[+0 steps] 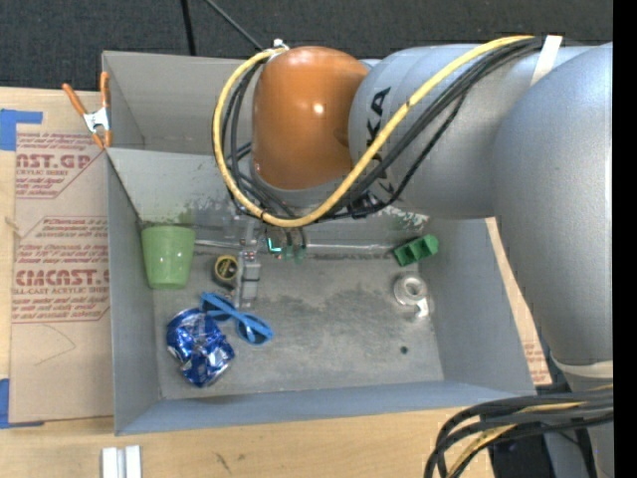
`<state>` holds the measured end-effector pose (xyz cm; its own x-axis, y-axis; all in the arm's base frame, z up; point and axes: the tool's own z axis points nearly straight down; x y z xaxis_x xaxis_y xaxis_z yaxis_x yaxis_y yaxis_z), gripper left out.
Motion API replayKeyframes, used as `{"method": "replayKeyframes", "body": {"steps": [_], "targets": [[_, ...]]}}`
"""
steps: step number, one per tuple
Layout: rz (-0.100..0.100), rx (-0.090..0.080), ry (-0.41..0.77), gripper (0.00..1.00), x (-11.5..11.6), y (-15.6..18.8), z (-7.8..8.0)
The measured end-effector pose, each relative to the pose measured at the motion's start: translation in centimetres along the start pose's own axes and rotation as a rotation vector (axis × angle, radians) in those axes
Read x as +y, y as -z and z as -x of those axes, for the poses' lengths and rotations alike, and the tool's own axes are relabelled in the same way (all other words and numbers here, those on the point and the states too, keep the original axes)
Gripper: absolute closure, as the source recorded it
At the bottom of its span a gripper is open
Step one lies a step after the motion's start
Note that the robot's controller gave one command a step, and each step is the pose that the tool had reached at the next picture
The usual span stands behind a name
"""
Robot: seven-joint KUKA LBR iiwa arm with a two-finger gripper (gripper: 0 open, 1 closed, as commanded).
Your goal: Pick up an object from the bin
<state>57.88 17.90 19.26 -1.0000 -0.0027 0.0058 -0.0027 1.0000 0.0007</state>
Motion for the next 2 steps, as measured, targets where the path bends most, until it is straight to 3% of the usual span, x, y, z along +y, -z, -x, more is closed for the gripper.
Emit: {"method": "replayKeyframes", "body": {"steps": [1,2], "targets": [[-0.001,0.002,0.049,0.00,1.82,-12.13,-2.85],[0.001,-0.006,0.047,1.00,1.77,-11.67,-2.57]]}}
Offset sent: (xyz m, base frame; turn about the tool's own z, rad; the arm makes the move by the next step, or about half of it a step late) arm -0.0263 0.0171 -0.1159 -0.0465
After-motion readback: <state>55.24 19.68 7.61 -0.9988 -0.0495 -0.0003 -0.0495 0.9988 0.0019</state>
